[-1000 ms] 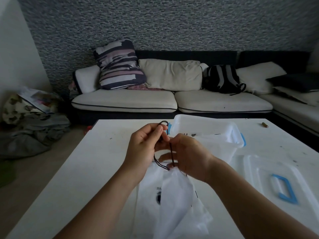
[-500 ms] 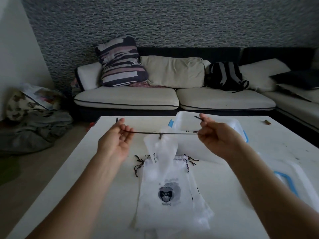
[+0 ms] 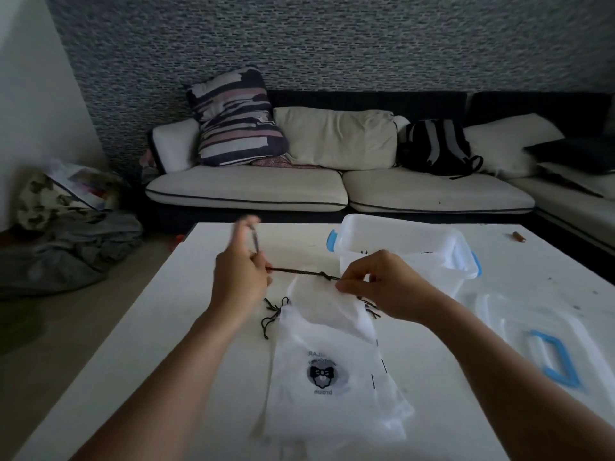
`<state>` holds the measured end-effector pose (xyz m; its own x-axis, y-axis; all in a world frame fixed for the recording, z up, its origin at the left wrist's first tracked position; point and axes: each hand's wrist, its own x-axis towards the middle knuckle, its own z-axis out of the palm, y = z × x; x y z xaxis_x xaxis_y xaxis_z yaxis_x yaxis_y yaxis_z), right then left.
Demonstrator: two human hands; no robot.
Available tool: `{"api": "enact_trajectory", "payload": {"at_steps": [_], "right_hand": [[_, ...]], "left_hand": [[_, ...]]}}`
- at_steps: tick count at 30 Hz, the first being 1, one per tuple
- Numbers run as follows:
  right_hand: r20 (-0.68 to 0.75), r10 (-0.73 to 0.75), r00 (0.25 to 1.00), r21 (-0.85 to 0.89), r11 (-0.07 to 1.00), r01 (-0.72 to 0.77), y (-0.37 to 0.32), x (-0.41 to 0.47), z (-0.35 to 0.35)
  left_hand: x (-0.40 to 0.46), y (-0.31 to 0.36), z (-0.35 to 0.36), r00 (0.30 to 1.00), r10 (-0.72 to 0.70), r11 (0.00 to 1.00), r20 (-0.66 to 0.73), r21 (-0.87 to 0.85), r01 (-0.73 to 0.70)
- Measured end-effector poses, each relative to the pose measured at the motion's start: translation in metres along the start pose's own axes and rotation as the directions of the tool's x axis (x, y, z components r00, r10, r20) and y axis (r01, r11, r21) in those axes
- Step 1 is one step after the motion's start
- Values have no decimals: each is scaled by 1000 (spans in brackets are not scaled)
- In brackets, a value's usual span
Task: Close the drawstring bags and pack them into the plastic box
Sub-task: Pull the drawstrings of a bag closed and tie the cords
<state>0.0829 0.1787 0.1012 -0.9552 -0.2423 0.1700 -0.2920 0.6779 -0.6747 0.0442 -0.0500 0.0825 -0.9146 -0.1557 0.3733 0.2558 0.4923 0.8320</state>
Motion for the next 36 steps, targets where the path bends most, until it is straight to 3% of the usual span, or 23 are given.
{"api": "enact_trajectory", "payload": {"at_steps": [1, 3, 5, 7, 9, 11, 15, 18, 21, 23, 27, 30, 36], "right_hand": [[2, 12, 1000, 16, 1000, -12, 1, 0, -1], [4, 35, 999, 35, 999, -36, 6, 2, 1], [0, 42, 999, 50, 998, -42, 9, 3, 1], [15, 29, 999, 82, 996, -31, 10, 4, 0], [45, 14, 999, 112, 993, -19, 10, 5, 0], [64, -3, 998, 175, 985, -9, 9, 5, -1], [53, -50, 997, 304, 952, 32, 7, 2, -3], [58, -62, 996, 380, 924, 35, 7, 2, -6], [56, -64, 996, 414, 909, 35, 5, 1, -6], [39, -47, 998, 389, 921, 29, 6, 3, -5], [-15, 41, 999, 194, 980, -37, 17, 8, -9], [4, 88, 996, 43, 995, -88, 20, 7, -8], [-58, -9, 998, -183, 983, -2, 8, 4, 7]], "left_hand": [[-1, -3, 1, 996, 45, 991, 77, 122, -54], [-3, -7, 2, 988, 3, 967, 152, 253, -41], [-5, -8, 1, 985, 1, 983, 170, 180, -32], [-8, -2, -1, 937, 223, 957, 270, 123, -263], [-11, -1, 3, 863, 293, 939, 411, 47, -341], [-16, 2, 11, 841, 212, 973, 497, -25, -230], [-18, 5, 19, 851, 175, 984, 494, -103, -143], [-16, 7, 19, 851, 82, 986, 520, -165, 6], [-19, 8, 23, 865, 85, 990, 494, -136, -20], [-21, 9, 26, 876, 137, 990, 462, -88, -109], [-22, 13, 26, 894, 156, 986, 419, -118, -117], [-21, 15, 24, 867, 205, 977, 454, -149, -154], [-26, 30, 17, 798, 177, 925, 576, -375, 66]]}}
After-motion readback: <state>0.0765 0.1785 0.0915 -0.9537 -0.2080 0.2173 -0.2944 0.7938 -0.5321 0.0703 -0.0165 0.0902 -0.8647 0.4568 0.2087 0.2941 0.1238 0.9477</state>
